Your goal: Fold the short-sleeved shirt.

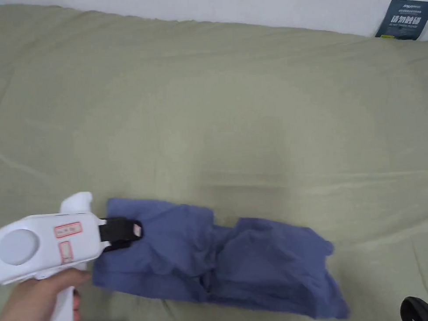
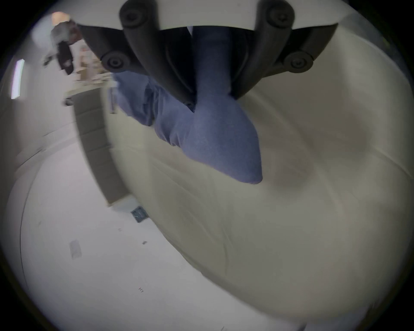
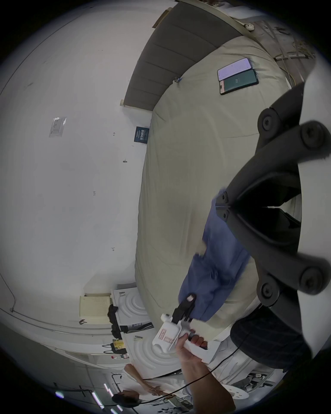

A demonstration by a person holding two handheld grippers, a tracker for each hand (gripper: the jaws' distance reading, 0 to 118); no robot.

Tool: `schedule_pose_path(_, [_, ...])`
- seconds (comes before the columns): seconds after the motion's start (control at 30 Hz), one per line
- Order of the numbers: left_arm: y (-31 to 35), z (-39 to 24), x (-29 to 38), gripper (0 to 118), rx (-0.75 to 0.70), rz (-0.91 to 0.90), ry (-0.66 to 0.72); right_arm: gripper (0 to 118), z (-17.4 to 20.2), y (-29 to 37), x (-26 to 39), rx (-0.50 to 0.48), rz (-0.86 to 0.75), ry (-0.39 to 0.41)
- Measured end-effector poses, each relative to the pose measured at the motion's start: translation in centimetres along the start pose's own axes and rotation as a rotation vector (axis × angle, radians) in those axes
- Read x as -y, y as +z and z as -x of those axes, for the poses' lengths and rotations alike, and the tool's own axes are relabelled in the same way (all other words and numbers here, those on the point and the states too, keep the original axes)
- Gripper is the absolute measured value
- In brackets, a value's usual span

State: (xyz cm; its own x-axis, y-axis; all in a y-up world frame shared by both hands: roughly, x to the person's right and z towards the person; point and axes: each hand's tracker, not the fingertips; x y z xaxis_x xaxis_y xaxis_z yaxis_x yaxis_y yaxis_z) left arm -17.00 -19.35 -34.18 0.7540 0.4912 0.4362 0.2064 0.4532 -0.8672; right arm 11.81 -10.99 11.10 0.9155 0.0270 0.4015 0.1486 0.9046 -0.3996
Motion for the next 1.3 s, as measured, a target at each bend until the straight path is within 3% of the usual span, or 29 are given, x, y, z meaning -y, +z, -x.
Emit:
schedule_pose_path(0.1, [1.5,-1.0,-0.6,7,-0.101,-0.005,-0.067,0,-0.2,0.4,0.5,-0.017,-0.011,-0.007])
schedule_pose_path(0.27, [-0.2,-10.5,2.0,8,0.125,0.021,-0.125,0,-0.9,1.5,1.6,-0.014,-0.034,-0.026])
schedule_pose_path(0.4, [-6.3,-18.8,5.8,8,0.231,0.144,-0.217,0,-2.4,2.9,2.5,0.014,-0.050,-0.044])
schedule_pose_path(0.43, [-8.4,-20.5,6.8,8,0.188,0.185,-0.245,0,-2.9,3.2,2.8,0.028,-0.051,-0.040])
schedule_pose_path(0.53, [-13.2,-21.7,9.1,9,-0.124,0.175,-0.378,0,-4.6,4.5,3.6,0.078,-0.055,-0.038])
schedule_pose_path(0.57, [-13.6,-21.1,9.1,15,-0.126,0.182,-0.339,0,-5.2,4.9,3.9,0.085,-0.057,-0.045])
schedule_pose_path(0.6, [-13.2,-20.8,8.9,31,-0.069,0.165,-0.279,0,-5.6,5.2,4.0,0.091,-0.056,-0.051])
schedule_pose_path(0.63, [-11.9,-20.7,8.6,58,0.017,0.157,-0.194,0,-6.1,5.5,4.2,0.101,-0.057,-0.053])
schedule_pose_path(0.67, [-10.9,-20.7,8.2,93,0.090,0.170,-0.174,0,-6.4,5.7,4.3,0.110,-0.057,-0.058])
schedule_pose_path(0.7, [-9.9,-20.8,7.7,101,0.131,0.165,-0.166,0,-6.7,5.7,4.3,0.112,-0.056,-0.072])
schedule_pose_path(0.77, [-6.0,-21.1,6.5,101,0.149,-0.043,-0.234,0,-7.2,5.5,4.2,0.088,-0.059,-0.129])
schedule_pose_path(0.87, [-2.4,-19.0,4.8,101,0.000,-0.167,-0.289,0,-7.0,5.2,4.0,0.086,-0.077,-0.145])
schedule_pose_path(0.97, [-2.0,-15.8,4.6,101,-0.154,-0.157,-0.193,0,-6.4,4.9,4.1,0.076,-0.077,-0.138])
schedule_pose_path(1.03, [-3.3,-13.5,5.4,99,-0.163,-0.030,-0.095,0,-6.2,4.7,4.1,0.065,-0.069,-0.130])
schedule_pose_path(1.07, [-3.9,-13.0,6.2,82,-0.083,0.004,-0.050,0,-6.0,4.6,4.2,0.063,-0.065,-0.123])
schedule_pose_path(1.13, [-5.2,-13.6,7.6,37,0.047,0.032,-0.030,0,-5.9,4.5,4.2,0.060,-0.056,-0.116])
schedule_pose_path(1.3, [-9.6,-20.3,9.9,34,0.095,0.064,-0.178,0,-6.6,4.1,4.5,0.055,-0.028,-0.146])
